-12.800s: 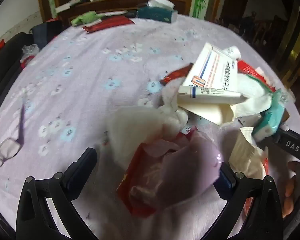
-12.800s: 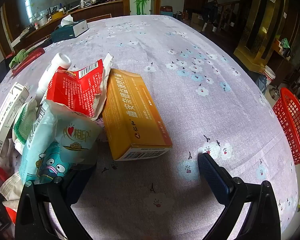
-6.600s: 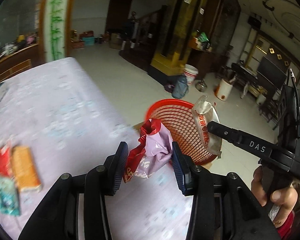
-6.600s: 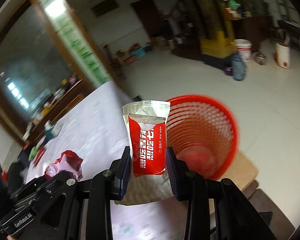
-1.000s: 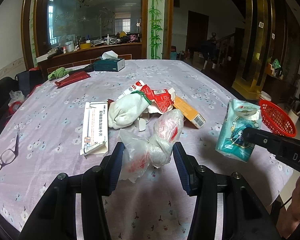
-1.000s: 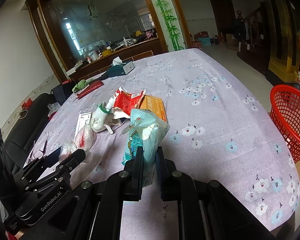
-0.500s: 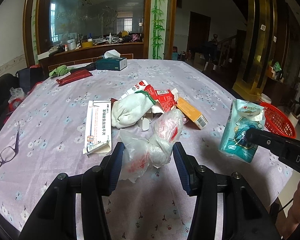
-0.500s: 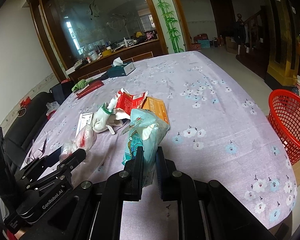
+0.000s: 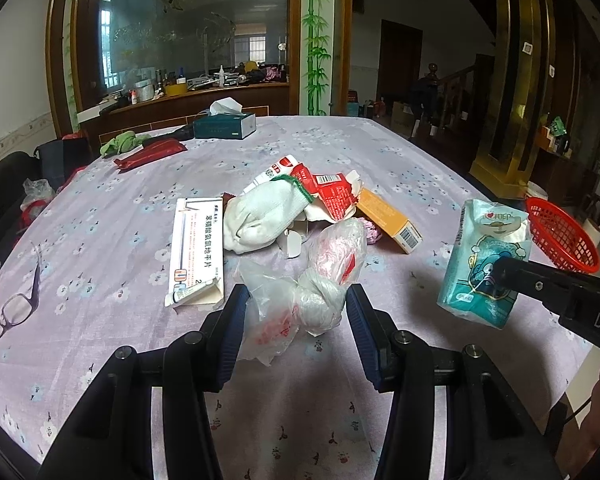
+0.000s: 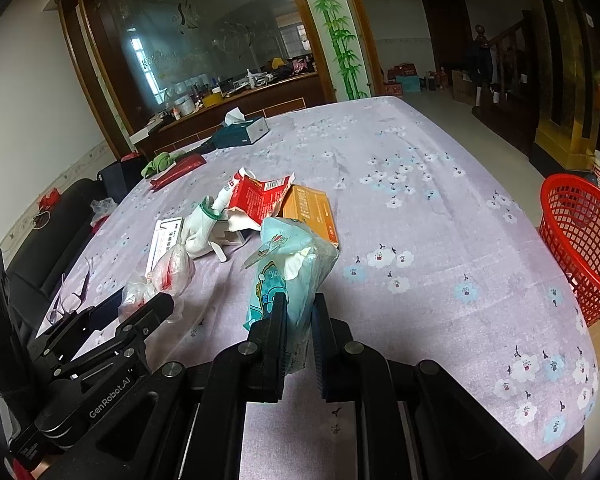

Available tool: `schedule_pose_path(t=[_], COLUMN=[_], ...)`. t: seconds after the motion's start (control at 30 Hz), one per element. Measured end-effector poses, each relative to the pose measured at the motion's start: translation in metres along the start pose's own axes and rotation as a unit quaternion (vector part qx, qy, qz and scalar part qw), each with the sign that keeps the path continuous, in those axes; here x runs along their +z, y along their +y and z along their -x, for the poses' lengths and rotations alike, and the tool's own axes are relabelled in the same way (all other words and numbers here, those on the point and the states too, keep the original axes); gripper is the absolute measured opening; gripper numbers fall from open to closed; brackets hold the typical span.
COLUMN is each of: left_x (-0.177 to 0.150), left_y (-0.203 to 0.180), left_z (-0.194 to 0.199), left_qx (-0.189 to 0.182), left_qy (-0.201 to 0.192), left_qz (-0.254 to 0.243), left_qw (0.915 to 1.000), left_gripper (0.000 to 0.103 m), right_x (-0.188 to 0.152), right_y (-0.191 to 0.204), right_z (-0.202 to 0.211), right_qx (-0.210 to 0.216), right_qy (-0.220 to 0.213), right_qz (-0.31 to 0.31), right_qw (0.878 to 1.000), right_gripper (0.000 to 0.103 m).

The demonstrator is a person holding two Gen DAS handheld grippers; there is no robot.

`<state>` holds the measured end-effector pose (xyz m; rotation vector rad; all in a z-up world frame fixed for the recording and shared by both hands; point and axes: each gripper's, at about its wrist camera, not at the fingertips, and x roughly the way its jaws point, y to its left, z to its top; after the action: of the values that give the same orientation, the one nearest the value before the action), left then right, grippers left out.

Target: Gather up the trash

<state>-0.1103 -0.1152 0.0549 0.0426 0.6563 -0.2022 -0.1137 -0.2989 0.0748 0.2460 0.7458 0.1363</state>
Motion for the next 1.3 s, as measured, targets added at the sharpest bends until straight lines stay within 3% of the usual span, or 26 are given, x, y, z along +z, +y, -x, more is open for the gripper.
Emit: schedule_pose_path(t=[0.6, 1.3], left_x=[0.000, -0.001], left_y=[0.002, 0.002], left_z=[-0.004, -0.006], left_qx=[0.029, 0.034], left_qy=[-0.007, -0.009], left_qz=[-0.008, -0.011], left_qw=[0.9995, 0.9993], left_gripper=[0.049, 0.049], right_x=[0.000, 0.000], right_y=[0.001, 0.004], right_z=[-0.002, -0.009], right_qx=[0.000, -0.001], right_qy=[-0.003, 0.004], right_qz=[0.007, 0.010], right_qw=[1.000, 1.000], right_gripper=[0.012, 0.012])
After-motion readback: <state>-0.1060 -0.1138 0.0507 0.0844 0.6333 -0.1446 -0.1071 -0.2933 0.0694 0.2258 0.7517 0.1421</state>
